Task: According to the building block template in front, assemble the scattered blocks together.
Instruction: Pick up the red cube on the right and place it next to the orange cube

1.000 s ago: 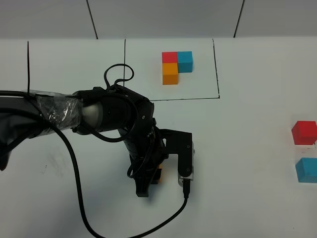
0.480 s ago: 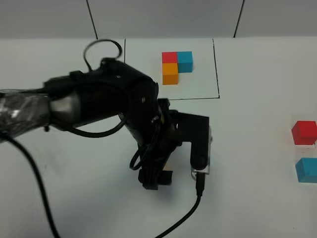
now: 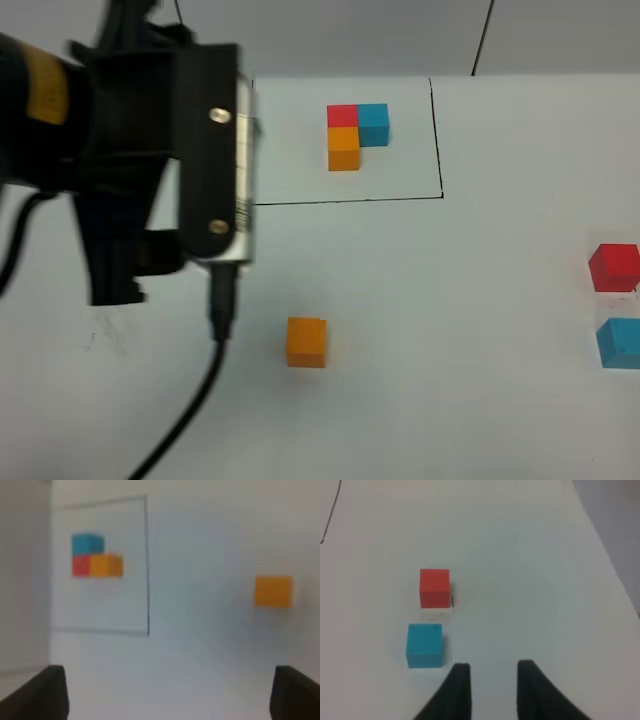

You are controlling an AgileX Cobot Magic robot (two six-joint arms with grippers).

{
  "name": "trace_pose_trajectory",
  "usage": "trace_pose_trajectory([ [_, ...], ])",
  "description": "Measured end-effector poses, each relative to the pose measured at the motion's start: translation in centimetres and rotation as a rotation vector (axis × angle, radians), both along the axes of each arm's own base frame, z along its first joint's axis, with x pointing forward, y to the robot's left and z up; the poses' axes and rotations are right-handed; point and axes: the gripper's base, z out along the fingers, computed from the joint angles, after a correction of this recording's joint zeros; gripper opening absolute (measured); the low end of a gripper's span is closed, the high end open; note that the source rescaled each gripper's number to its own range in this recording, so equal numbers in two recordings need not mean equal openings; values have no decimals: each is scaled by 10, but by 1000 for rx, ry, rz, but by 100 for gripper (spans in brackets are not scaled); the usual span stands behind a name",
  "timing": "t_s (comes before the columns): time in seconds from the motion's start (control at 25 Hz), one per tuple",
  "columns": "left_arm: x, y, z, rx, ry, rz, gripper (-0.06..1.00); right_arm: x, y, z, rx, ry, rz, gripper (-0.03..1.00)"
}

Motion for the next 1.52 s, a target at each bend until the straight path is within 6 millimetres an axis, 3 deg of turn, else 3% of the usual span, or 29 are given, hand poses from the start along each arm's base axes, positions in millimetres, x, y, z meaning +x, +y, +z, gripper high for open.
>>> trace_pose_trajectory([
  [0.2, -31, 74, 36, -18, -119, 373, 72, 0, 0, 0, 0, 0, 0, 0],
  [0.4, -98, 147, 64, -262, -309, 505, 70, 0, 0, 0, 0, 0, 0, 0],
  [0.56, -161, 204, 56, -508, -394, 553, 70, 0, 0, 0, 0, 0, 0, 0],
  [0.64, -184, 219, 42, -571, -410, 552, 69, 0, 0, 0, 0, 0, 0, 0],
  [0.76, -212, 222, 21, -564, -444, 581, 69, 0, 0, 0, 0, 0, 0, 0],
  [0.88, -228, 205, 4, -526, -440, 639, 69, 0, 0, 0, 0, 0, 0, 0],
  [1.12, -247, 173, -33, -816, -351, 851, 69, 0, 0, 0, 0, 0, 0, 0],
  [1.28, -234, 164, -64, -930, -305, 1122, 69, 0, 0, 0, 0, 0, 0, 0],
  [1.52, -201, 162, -114, -908, -168, 1356, 69, 0, 0, 0, 0, 0, 0, 0],
])
